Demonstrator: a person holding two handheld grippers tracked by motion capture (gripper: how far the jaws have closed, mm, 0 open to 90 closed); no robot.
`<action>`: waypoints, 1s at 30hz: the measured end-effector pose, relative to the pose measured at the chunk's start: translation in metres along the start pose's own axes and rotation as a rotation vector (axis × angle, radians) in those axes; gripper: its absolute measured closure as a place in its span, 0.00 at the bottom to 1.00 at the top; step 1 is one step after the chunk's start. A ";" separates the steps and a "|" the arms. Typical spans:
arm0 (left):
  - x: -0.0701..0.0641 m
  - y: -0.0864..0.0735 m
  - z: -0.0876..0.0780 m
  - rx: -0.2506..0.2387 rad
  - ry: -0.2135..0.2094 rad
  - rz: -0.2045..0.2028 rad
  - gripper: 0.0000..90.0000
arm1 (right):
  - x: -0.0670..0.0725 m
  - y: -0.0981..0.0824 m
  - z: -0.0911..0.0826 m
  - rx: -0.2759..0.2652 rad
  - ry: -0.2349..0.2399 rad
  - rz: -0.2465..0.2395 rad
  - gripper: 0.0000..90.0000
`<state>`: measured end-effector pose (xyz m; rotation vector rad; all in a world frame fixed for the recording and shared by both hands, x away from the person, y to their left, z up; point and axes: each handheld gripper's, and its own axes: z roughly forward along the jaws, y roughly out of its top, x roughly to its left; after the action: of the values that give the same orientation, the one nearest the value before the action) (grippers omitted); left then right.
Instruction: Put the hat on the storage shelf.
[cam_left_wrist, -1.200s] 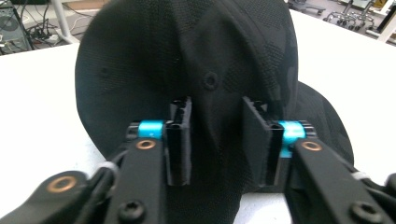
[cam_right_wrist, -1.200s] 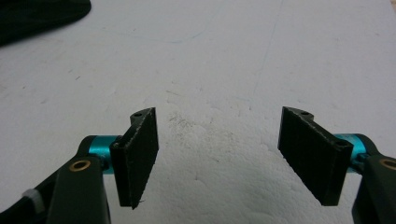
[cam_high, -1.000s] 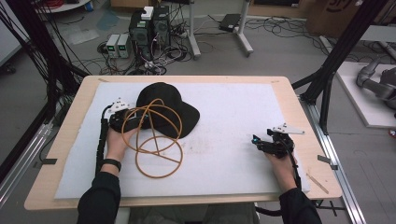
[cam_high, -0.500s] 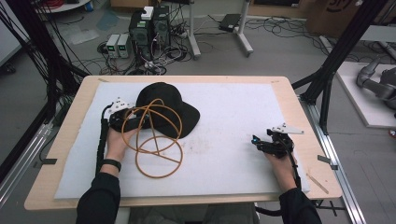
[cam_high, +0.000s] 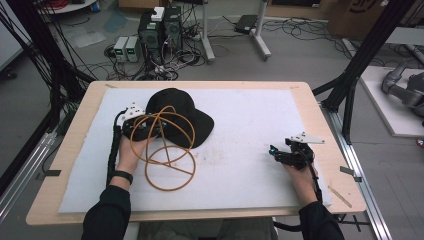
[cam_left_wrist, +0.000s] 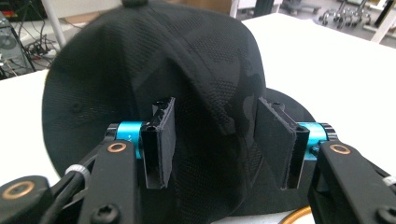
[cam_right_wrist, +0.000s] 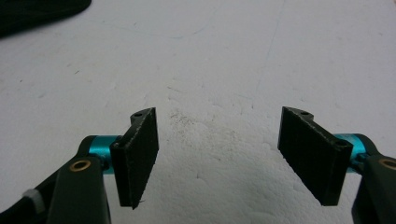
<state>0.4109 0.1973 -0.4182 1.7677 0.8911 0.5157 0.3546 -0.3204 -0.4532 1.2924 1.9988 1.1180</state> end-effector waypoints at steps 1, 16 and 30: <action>0.000 0.000 0.001 0.005 0.002 0.002 0.55 | 0.000 0.000 0.000 0.000 0.001 0.000 0.32; 0.008 -0.003 0.005 -0.001 -0.053 -0.084 0.95 | 0.000 0.000 0.001 0.006 0.005 -0.005 0.32; 0.024 0.008 -0.030 -0.158 -0.007 -0.123 0.98 | 0.000 0.000 0.001 0.010 0.012 -0.011 0.32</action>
<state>0.4077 0.2331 -0.4015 1.5609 0.9221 0.4860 0.3554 -0.3198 -0.4534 1.2804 2.0201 1.1144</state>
